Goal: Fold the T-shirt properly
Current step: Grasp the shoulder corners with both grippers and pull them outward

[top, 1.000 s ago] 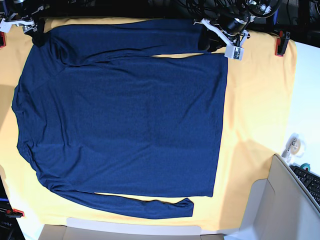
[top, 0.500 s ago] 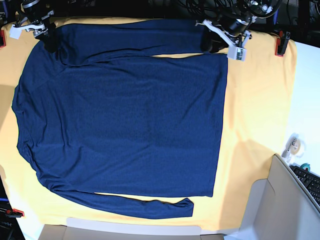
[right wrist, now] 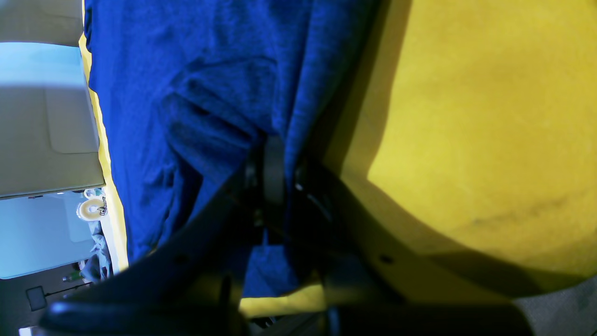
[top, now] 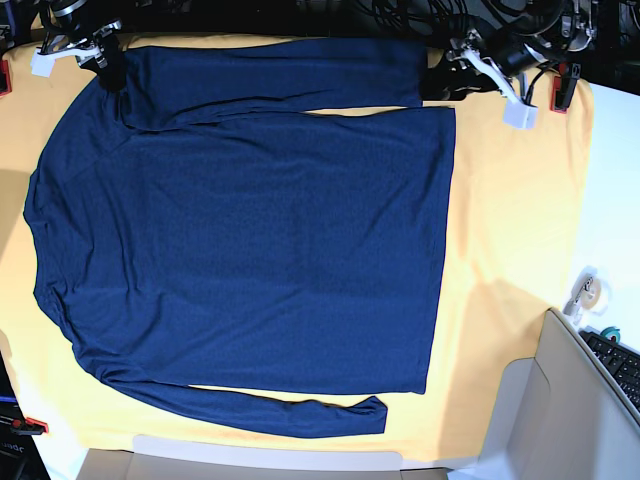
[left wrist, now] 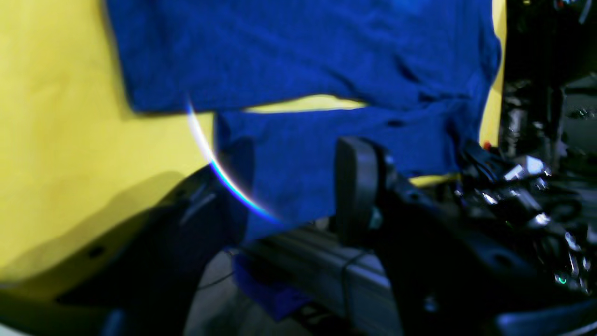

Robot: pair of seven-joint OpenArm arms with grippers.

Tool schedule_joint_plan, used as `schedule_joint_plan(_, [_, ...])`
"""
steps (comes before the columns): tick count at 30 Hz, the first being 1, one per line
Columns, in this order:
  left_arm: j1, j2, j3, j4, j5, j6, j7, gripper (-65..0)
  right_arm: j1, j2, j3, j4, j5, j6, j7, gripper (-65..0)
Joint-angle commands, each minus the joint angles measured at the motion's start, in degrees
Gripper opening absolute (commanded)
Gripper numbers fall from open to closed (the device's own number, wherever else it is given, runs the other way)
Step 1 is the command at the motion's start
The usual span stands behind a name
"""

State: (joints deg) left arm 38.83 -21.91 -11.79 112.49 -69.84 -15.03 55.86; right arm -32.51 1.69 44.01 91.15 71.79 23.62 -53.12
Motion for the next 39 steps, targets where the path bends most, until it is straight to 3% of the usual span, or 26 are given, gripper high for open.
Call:
schedule_joint_plan(1, [-0.46, -0.55, -1.44, -0.71, -1.41, -1.19, 0.72, -35.2, -0.5, 0.46, 0.17, 0.58, -0.89, -0.28, -0.63, -64.4])
schedule_joint_plan(7, [-2.13, -0.64, -1.53, -8.79, 2.55, -1.72, 2.3, -34.8, -0.5, 0.37, 0.17, 0.67, -0.89, -0.28, -0.63, -64.4])
schedule_joint_plan(13, [-2.92, -0.46, 2.61, -9.15, 8.0, -1.72, 2.21, -34.8, -0.59, 0.46, 0.17, 0.67, -0.89, -0.28, -0.63, -64.4])
schedule_joint_plan(35, [-2.92, 1.82, 12.63, -9.23, 8.26, -1.72, 2.12, -34.9, -0.85, 0.46, 0.17, 0.67, -0.89, -0.28, -0.63, -64.4])
schedule_joint_plan(39, [-3.09, 1.74, 12.63, -9.23, 8.26, -1.81, 1.86, -43.6, -0.76, 0.46, 0.17, 0.67, -0.89, -0.28, -0.63, -64.4])
